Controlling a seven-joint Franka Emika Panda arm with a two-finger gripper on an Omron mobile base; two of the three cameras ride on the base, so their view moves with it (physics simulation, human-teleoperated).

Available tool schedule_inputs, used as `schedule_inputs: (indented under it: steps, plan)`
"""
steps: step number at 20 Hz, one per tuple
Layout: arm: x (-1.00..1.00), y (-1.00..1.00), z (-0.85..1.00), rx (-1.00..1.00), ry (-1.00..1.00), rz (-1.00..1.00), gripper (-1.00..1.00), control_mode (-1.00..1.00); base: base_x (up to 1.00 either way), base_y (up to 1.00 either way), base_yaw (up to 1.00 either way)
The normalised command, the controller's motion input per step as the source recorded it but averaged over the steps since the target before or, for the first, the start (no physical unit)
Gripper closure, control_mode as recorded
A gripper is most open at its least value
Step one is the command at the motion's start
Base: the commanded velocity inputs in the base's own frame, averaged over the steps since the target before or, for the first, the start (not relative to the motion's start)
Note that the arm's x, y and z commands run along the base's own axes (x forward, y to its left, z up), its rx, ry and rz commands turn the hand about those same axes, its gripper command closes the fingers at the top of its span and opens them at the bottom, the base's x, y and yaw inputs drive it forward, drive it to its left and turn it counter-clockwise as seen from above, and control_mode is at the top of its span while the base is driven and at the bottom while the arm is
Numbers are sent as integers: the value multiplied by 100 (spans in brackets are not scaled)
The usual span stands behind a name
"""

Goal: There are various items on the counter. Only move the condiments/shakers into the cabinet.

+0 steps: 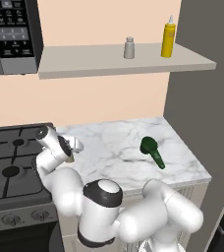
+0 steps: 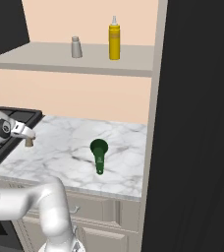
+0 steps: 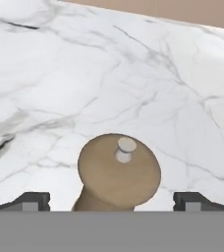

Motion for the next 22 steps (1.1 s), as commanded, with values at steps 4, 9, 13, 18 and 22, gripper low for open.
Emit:
schedule_inputs:
  steps: [4,9,13,18,22]
  plan:
    - [11,24,-37,0,0,3,100,-100,0,0,0]
    - [9,24,-32,0,0,1,100,-100,0,0,0]
    - [-54,0,1,5,-4,2,100,-100,0,0,0]
    - [-80,0,45,11,-13,1,100,-100,0,0,0]
    - [-68,-14,98,10,-21,3,100,-100,0,0,0]
